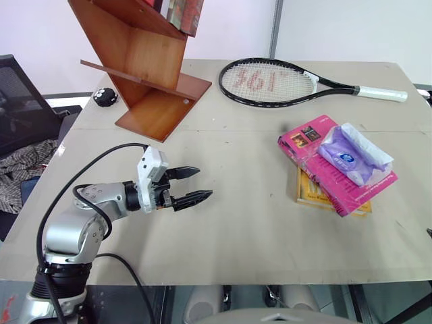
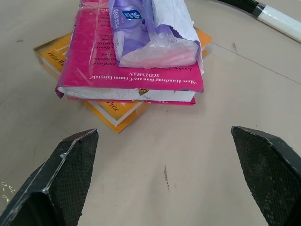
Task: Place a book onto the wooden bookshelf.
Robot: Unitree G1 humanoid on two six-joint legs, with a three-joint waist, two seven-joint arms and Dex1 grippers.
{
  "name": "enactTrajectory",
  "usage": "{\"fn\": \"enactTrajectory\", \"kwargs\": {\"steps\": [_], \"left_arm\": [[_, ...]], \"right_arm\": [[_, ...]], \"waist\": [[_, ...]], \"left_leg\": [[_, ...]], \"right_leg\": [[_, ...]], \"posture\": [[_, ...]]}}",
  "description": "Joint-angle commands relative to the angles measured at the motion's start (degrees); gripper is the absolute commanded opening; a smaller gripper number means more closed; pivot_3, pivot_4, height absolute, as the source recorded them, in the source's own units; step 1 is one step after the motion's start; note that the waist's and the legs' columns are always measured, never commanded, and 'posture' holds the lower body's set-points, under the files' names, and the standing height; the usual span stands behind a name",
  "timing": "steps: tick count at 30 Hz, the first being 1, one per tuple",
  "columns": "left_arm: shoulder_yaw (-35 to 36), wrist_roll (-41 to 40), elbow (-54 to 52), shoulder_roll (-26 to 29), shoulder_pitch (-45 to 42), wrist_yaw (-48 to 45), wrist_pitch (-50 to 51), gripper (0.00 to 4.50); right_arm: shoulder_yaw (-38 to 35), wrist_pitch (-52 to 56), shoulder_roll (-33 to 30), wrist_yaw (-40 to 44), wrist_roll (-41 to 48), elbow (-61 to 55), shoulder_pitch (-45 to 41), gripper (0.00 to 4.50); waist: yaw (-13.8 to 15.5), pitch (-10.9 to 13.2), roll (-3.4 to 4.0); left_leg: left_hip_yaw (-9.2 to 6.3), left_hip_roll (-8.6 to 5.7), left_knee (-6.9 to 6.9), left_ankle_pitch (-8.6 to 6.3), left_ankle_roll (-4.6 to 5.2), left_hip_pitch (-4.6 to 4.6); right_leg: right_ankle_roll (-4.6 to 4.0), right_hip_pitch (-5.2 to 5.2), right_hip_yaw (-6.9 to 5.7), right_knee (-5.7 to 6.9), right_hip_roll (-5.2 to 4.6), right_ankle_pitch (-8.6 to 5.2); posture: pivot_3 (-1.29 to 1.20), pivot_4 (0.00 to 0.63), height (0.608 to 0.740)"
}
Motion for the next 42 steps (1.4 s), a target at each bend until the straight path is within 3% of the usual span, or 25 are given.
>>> {"fn": "enactTrajectory", "kwargs": {"steps": [1, 4, 7, 16, 19, 22, 23, 30, 36, 42], "left_arm": [[1.2, -2.0, -3.0, 0.0, -2.5, 0.4, -0.1, 4.42], [1.0, -5.2, -5.9, -2.2, -7.3, 3.0, 2.0, 4.42], [-0.3, -7.0, -9.3, -2.7, -9.9, 2.9, 2.9, 4.42], [-2.0, -8.7, -15.0, -2.4, -10.3, 1.7, 1.6, 4.42], [-2.3, -8.4, -16.0, -2.1, -9.6, 1.7, 1.0, 4.42], [-2.1, -8.7, -17.1, -1.9, -8.7, 2.1, 0.8, 4.50], [-2.0, -8.7, -17.3, -1.8, -8.4, 2.1, 0.7, 4.50], [-2.4, -9.2, -17.6, -2.6, -7.9, 3.9, 0.4, 4.50], [-4.2, -8.2, -16.3, -3.3, -8.7, 2.8, -0.9, 4.50], [-4.3, -10.2, -18.6, -3.3, -9.8, 4.2, 0.3, 4.50]], "right_arm": [[1.6, 2.2, -2.2, -4.6, 4.3, -3.8, -4.5, 4.50], [7.2, 10.8, -8.5, -16.7, 5.3, -11.9, -14.0, 4.50], [15.1, 18.2, -13.9, -23.4, 7.1, -9.7, -25.1, 4.50], [40.6, 29.1, -19.8, -29.4, 0.5, 4.2, -48.1, 4.50], [47.9, 30.2, -21.1, -27.2, -3.2, 10.0, -51.8, 4.50], [53.0, 28.1, -23.1, -24.2, -7.6, 13.5, -53.5, 3.64], [53.4, 27.9, -23.5, -23.8, -8.3, 13.6, -54.0, 3.39], [51.5, 30.2, -24.6, -21.5, -8.0, 11.1, -54.5, 0.05], [45.5, 31.5, -23.5, -23.1, -8.0, 11.0, -52.1, 0.05], [35.4, 31.7, -19.7, -34.5, -12.9, 21.5, -54.2, 0.05]], "waist": [[0.0, 0.0, -0.01], [-0.4, 0.1, -0.04], [-0.2, 0.1, -0.16], [0.2, 0.1, -0.24], [0.1, 0.1, -0.26], [0.1, 0.1, -0.25], [0.0, 0.1, -0.25], [0.0, 0.1, -0.26], [0.2, 0.1, -0.26], [0.3, 0.1, -0.26]], "left_leg": [[0.00, 0.00, 0.00, 0.00, 0.01, 0.00], [0.09, -0.01, 0.11, -0.10, -0.17, 0.05], [0.14, -0.03, 0.14, -0.10, -0.21, 0.12], [0.16, -0.07, 0.08, 0.18, -0.22, -0.06], [0.22, -0.08, 0.09, 0.17, -0.20, -0.08], [0.24, -0.08, 0.11, 0.17, -0.19, -0.06], [0.25, -0.08, 0.11, 0.16, -0.17, -0.04], [0.14, -0.06, 0.22, 0.04, 0.05, 0.01], [0.15, -0.04, 0.21, 0.19, -0.20, -0.03], [0.21, -0.07, 0.22, 0.19, -0.20, -0.03]], "right_leg": [[0.00, 0.00, 0.00, 0.00, 0.00, 0.00], [-0.03, 0.00, 0.08, 0.00, -0.01, 0.03], [-0.12, 0.03, 0.04, 0.01, -0.10, 0.11], [-0.16, -0.05, 0.02, -0.01, 0.36, 0.13], [-0.15, -0.08, -0.06, -0.06, 0.36, 0.12], [-0.13, -0.07, -0.08, -0.03, 0.36, 0.10], [0.02, -0.07, -0.07, -0.02, 0.36, 0.02], [0.03, 0.01, -0.08, 0.07, 0.42, 0.01], [0.02, 0.00, -0.08, 0.06, 0.44, 0.03], [0.02, 0.00, -0.04, 0.05, 0.43, 0.03]], "posture": [[0.00, 0.150, 0.717], [0.00, 0.150, 0.717], [0.00, 0.150, 0.717], [0.00, 0.150, 0.717], [0.00, 0.150, 0.717], [0.00, 0.150, 0.717], [0.00, 0.150, 0.717], [0.00, 0.150, 0.717], [0.00, 0.150, 0.717], [0.00, 0.150, 0.717]]}}
